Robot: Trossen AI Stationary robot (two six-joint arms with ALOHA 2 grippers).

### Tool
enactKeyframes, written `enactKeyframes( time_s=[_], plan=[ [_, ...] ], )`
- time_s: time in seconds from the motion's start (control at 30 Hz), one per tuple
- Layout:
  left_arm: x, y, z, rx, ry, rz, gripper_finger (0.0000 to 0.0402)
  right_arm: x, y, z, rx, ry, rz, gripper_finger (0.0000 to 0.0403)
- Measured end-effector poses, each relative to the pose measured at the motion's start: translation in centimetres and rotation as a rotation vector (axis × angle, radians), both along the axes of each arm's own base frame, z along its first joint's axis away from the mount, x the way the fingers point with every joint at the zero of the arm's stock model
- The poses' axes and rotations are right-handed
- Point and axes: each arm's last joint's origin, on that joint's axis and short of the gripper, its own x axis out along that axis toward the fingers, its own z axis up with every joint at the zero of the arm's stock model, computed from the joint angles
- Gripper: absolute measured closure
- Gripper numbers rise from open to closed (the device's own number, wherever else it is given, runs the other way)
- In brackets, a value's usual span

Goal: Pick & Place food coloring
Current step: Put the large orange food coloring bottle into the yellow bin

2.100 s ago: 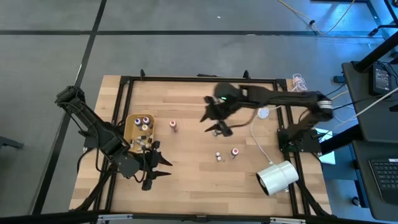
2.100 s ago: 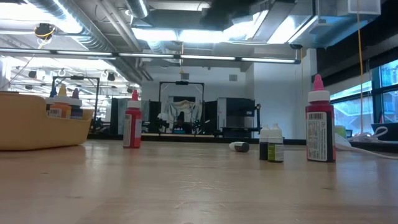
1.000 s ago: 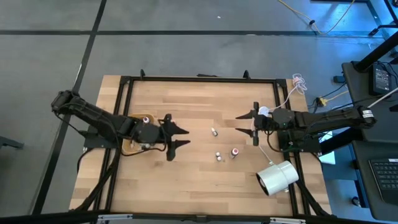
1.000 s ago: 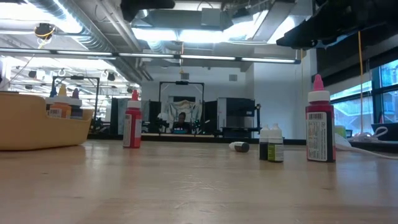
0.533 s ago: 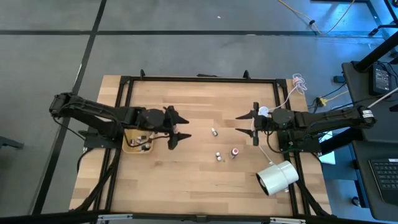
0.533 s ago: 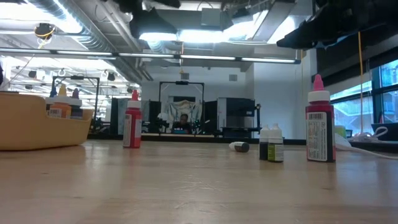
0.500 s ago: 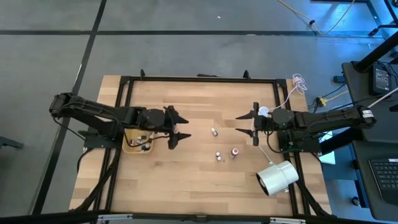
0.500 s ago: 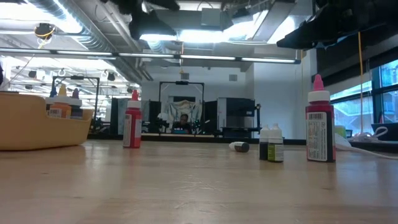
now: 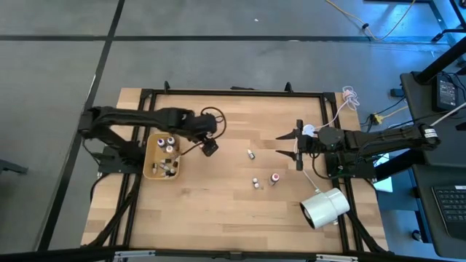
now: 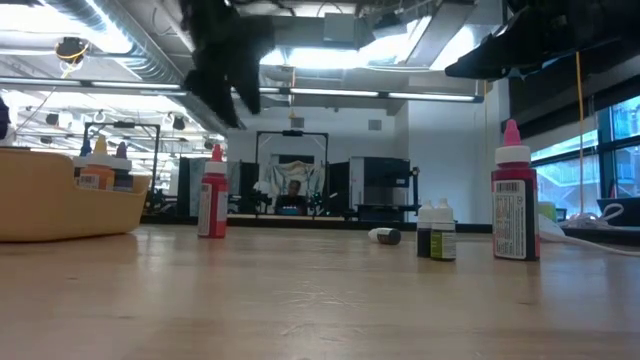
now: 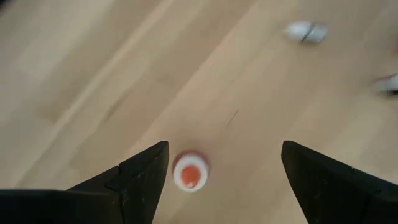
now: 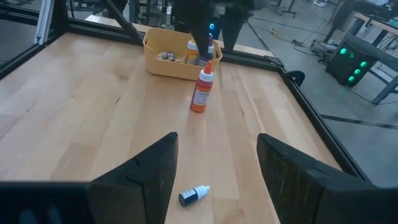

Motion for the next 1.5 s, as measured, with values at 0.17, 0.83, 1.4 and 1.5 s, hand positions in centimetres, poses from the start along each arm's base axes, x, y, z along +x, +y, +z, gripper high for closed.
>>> enactKeyframes(
  time_s=[0.17, 0.83, 1.4, 1.5],
  plan=[
    [1.2, 1.4, -2.0, -0.112, 0.162, 0.025, 0.0097, 0.0, 0.0, 0.0, 0.001, 0.000, 0.000, 0.0182],
    [2.0, 2.5, -4.5, -0.193, 0.263, 0.171, 0.0152, -0.1, 0.0, -0.2, -0.002, 0.019, 0.000, 0.0182],
    [1.7, 2.4, -5.2, -0.199, 0.288, 0.186, 0.0242, -0.1, 0.0, -0.2, -0.003, 0.020, 0.000, 0.0182],
    [1.7, 2.3, -5.2, -0.215, 0.287, 0.179, 0.0270, -0.1, 0.0, -0.2, -0.003, 0.020, 0.000, 0.0182]
  ],
)
